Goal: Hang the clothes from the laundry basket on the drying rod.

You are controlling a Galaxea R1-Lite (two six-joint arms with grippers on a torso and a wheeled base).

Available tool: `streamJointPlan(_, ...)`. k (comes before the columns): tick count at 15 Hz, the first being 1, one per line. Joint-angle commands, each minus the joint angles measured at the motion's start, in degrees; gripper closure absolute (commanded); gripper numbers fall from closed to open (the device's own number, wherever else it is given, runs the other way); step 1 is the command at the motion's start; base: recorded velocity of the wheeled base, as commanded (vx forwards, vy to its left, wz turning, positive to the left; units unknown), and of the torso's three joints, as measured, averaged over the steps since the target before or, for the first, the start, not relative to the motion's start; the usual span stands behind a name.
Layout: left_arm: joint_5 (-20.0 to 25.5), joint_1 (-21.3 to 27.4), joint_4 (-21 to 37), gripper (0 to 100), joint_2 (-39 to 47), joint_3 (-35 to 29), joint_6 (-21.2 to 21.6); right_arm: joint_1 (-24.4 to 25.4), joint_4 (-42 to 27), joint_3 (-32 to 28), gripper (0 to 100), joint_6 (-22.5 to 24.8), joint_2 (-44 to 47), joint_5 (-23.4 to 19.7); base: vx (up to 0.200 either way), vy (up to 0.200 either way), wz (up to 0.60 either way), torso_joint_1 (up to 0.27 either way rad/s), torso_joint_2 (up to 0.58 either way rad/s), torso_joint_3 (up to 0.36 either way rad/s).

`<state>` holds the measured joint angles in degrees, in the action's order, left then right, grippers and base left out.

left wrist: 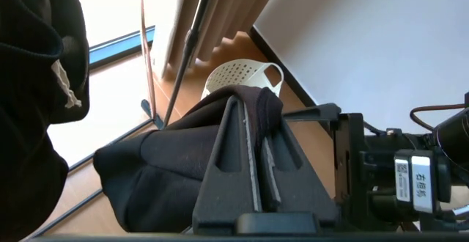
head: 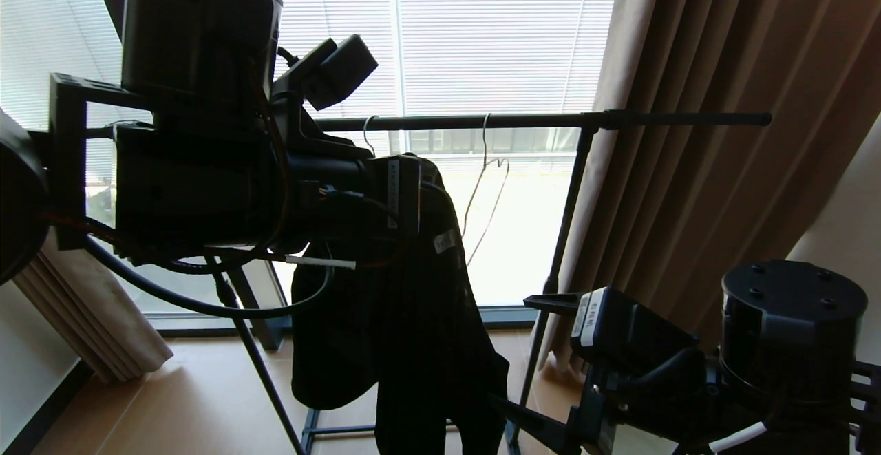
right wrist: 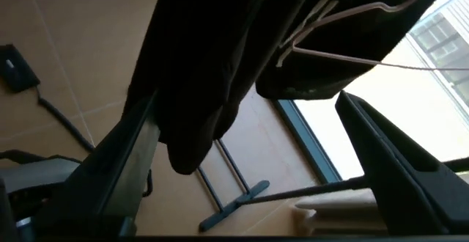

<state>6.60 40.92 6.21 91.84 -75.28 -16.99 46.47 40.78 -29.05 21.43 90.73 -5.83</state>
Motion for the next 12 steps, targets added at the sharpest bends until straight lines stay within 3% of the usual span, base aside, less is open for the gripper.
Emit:
streamJointPlan(1, 0.0, 0.12, -0.05, 100, 0.0, 0.48, 0.03, 0.02, 2.9, 1.36, 0, -0.07, 0.23, -1.2, 0.0, 0.0, 0.0, 0.0, 0.0, 0.0)
streamJointPlan(4, 0.0, 0.38, -0.14, 100, -0.17, 1.36, 0.03, 0.2, 4.66, 1.19, 0, -1.04, 0.58, -3.23, 0.0, 0.0, 0.0, 0.0, 0.0, 0.0)
streamJointPlan(6, 0.0, 0.91, -0.14, 100, -0.35, 2.06, 0.03, 1.87, 4.66, -0.31, 0, -5.43, 0.67, -2.79, 0.0, 0.0, 0.0, 0.0, 0.0, 0.0)
streamJointPlan(9, 0.0, 1.0, -0.14, 100, -0.7, 2.42, 0.12, 2.05, 6.16, -3.12, 0, -11.41, 2.96, 0.99, 0.0, 0.0, 0.0, 0.0, 0.0, 0.0)
streamJointPlan(12, 0.0, 1.09, -0.14, 100, -0.79, 2.86, 0.12, 1.96, 11.69, -3.29, 0, -12.38, 6.56, 2.84, 0.0, 0.0, 0.0, 0.0, 0.0, 0.0)
